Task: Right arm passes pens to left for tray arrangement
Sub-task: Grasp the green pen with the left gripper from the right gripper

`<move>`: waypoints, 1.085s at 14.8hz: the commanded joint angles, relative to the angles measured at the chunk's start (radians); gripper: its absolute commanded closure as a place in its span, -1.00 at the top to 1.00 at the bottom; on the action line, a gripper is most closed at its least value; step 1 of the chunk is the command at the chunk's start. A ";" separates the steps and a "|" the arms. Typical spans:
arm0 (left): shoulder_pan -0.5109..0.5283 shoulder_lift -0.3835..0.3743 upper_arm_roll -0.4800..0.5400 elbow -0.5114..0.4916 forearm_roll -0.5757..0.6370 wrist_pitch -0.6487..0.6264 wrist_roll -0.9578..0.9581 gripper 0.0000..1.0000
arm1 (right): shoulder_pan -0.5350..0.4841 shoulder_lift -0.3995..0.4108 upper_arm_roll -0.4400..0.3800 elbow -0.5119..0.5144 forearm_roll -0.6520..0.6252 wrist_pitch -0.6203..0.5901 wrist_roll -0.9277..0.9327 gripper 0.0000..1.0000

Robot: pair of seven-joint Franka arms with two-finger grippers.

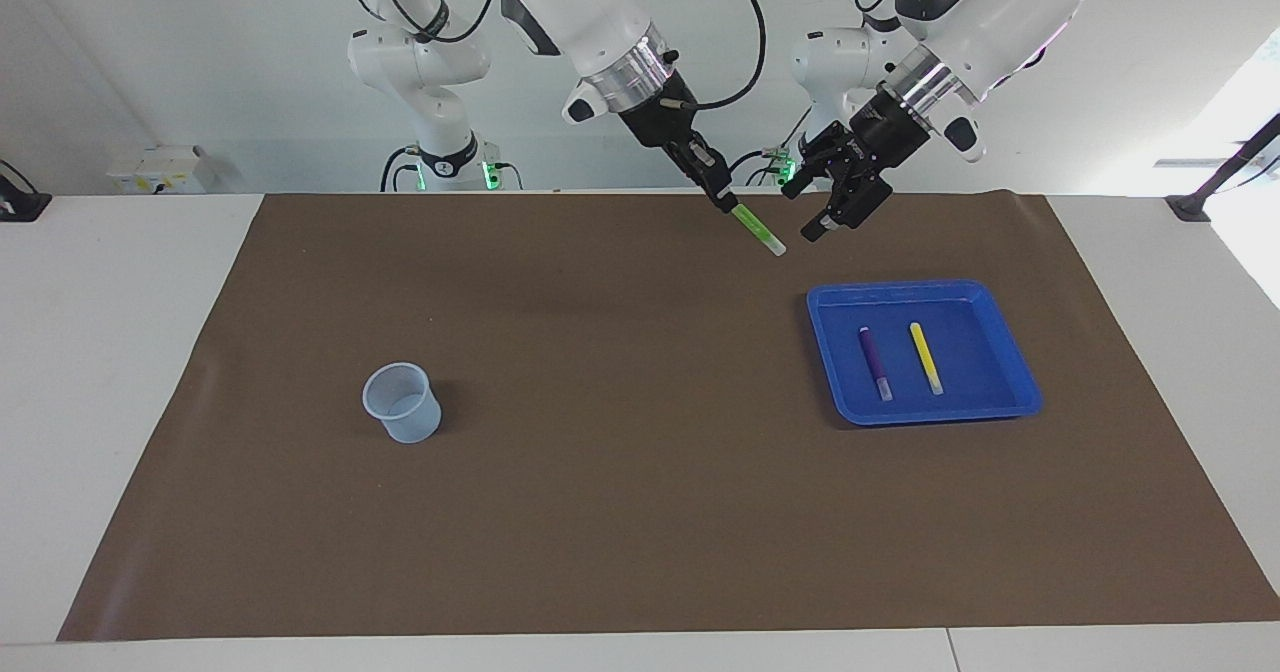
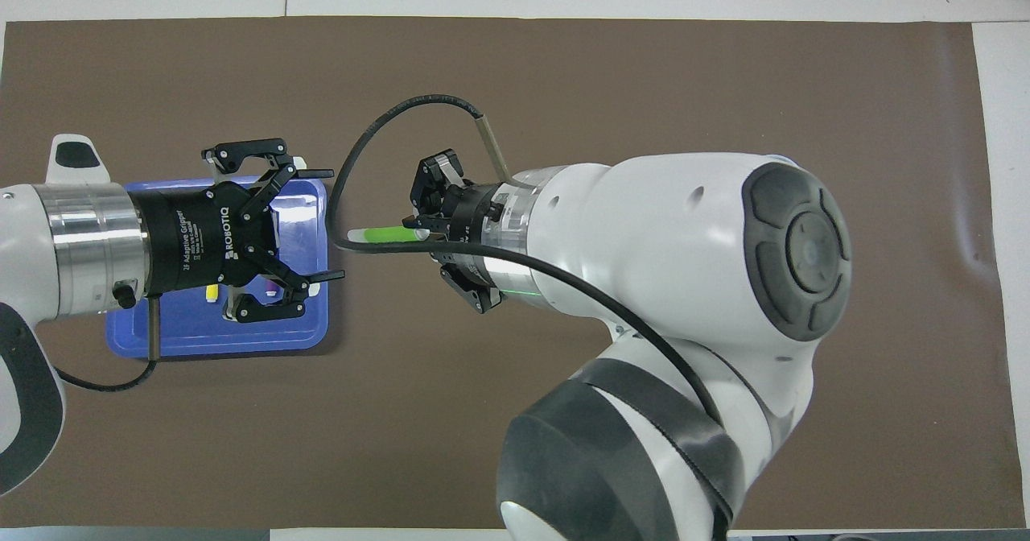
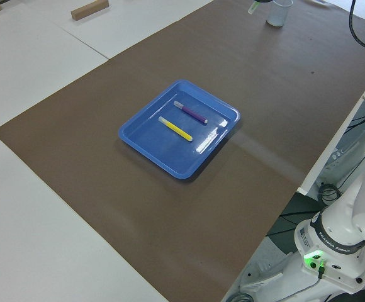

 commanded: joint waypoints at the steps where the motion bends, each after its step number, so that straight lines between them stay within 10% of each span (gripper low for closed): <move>1: -0.057 -0.066 0.014 -0.109 -0.063 0.120 -0.047 1.00 | -0.005 0.024 0.014 0.028 0.012 -0.001 0.013 -1.00; 16: -0.134 -0.055 0.015 -0.152 -0.120 0.226 -0.068 0.76 | -0.005 0.026 0.015 0.033 0.004 0.000 0.004 -1.00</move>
